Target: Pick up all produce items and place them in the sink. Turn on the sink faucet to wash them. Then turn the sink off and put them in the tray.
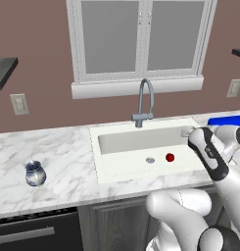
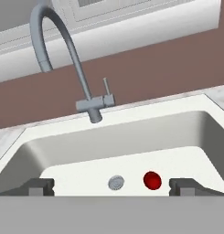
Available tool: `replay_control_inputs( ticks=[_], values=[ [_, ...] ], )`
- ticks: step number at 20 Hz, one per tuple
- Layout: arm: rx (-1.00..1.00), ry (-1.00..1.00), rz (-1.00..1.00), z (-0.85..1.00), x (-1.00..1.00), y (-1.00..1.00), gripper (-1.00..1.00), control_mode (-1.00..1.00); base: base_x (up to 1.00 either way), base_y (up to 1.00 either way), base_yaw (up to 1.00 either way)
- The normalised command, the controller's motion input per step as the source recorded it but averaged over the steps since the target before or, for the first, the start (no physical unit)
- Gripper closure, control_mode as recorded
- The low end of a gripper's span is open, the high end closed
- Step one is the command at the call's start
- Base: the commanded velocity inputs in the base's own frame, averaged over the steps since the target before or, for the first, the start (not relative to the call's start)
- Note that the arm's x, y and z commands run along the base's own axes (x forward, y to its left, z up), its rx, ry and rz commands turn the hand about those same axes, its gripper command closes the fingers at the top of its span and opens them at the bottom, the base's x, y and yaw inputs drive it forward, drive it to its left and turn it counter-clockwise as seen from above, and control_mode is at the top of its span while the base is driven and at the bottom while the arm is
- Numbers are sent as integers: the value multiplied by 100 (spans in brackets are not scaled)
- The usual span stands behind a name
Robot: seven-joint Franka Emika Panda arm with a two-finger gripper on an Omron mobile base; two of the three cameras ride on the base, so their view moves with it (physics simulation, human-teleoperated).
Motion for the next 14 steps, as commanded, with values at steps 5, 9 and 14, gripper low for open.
replay_control_inputs(
  ticks=[5, 9, 14],
  values=[
    [0, -13, 14, 0, 17, 9, -100, -100, 0, 0, 0],
    [0, -16, 13, 1, 21, 14, -100, -100, 0, 0, 0],
    [-1, -15, 13, 7, 23, 11, -100, -100, 0, 0, 0]
  ],
)
